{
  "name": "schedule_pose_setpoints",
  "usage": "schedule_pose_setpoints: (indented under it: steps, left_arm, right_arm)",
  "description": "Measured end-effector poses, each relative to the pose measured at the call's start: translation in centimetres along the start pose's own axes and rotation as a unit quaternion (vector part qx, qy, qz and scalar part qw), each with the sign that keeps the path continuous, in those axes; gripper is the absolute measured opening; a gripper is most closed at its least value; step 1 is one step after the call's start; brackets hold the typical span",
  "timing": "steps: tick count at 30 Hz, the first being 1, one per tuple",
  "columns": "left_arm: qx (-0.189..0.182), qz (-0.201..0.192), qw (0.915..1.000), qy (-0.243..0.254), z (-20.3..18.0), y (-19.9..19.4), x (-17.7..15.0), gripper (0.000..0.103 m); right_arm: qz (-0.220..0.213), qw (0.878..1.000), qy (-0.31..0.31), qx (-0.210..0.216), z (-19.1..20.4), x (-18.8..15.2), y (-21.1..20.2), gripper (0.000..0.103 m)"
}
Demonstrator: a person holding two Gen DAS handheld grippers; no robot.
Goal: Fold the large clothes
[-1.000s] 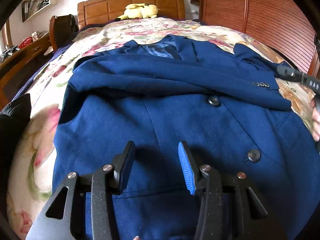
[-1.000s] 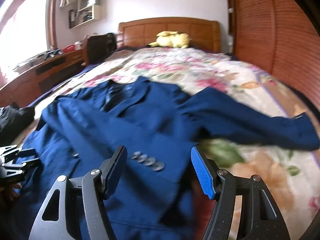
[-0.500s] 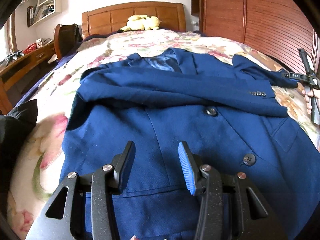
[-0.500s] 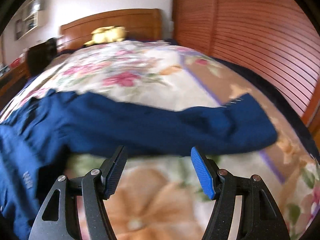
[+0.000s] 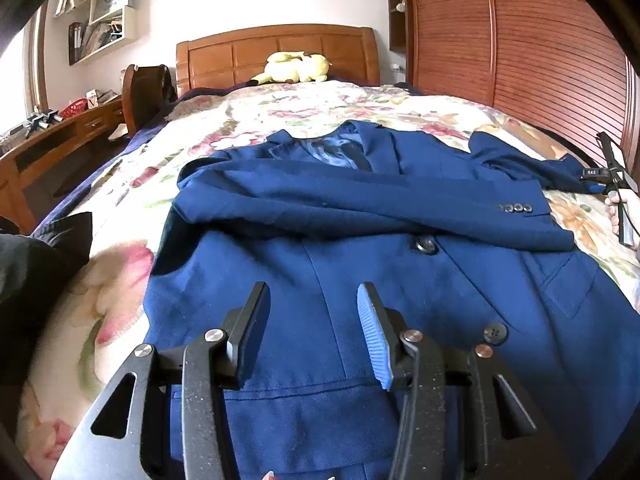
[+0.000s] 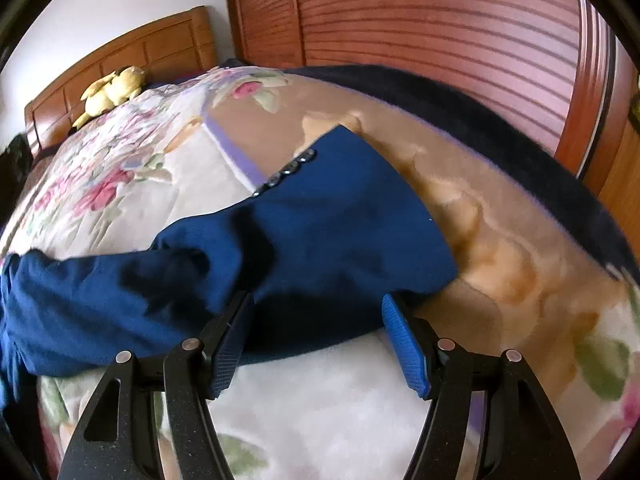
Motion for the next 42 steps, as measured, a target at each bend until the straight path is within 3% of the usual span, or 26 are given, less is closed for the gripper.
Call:
schedule_pose_setpoints:
  steps: [5, 11, 16, 23, 25, 27, 35, 42]
  left_arm:
    - [0.002, 0.001, 1.0, 0.004, -0.1, 0.1, 0.0, 0.047]
    - [0.001, -0.002, 1.0, 0.003, -0.2, 0.1, 0.0, 0.047]
    - [0.0, -0.006, 1.0, 0.002, -0.1, -0.1, 0.0, 0.047]
    - [0.004, -0.008, 0.9999, 0.009, -0.3, -0.2, -0.1, 0.047]
    - [0.005, -0.007, 0.9999, 0.011, -0.4, -0.2, 0.0, 0.047]
    - [0.005, -0.008, 0.9999, 0.011, -0.4, -0.2, 0.0, 0.047]
    - [0.004, -0.034, 0.9993, 0.017, -0.6, -2.3, 1.0, 0.047]
    - [-0.009, -0.042, 0.9989, 0.018, -0.1, -5.0, 2.2, 0.053]
  right_arm:
    - [0.021, 0.999, -0.021, -0.027, 0.2, 0.0, 0.5, 0.068]
    - [0.004, 0.999, -0.014, -0.033, 0.0, -0.3, -1.2, 0.068]
    - [0.011, 0.998, 0.002, -0.066, -1.5, -1.7, -2.6, 0.068]
    - [0.015, 0.999, 0.015, -0.049, -2.2, -0.7, -0.4, 0.068]
    - [0.017, 0.999, 0.0, -0.048, -1.7, -0.4, 0.4, 0.049]
    - [0.013, 0.999, -0.018, -0.045, -1.2, -0.4, 0.2, 0.009]
    - [-0.078, 0.99, -0.12, 0.0, 4.4, 1.4, -8.1, 0.005]
    - [-0.153, 0.965, -0.204, 0.063, 13.1, 2.4, -18.2, 0.005]
Point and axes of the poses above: each gripper's, at about its wrist camera, not at the fingertips, and y roughly the way its jaws point, z to its left, x to its top, the point moved 3 cm from there along y, roughly the way its jaws point, and after that the axes turned 13 degrees about -y, right-handed, at the moved point
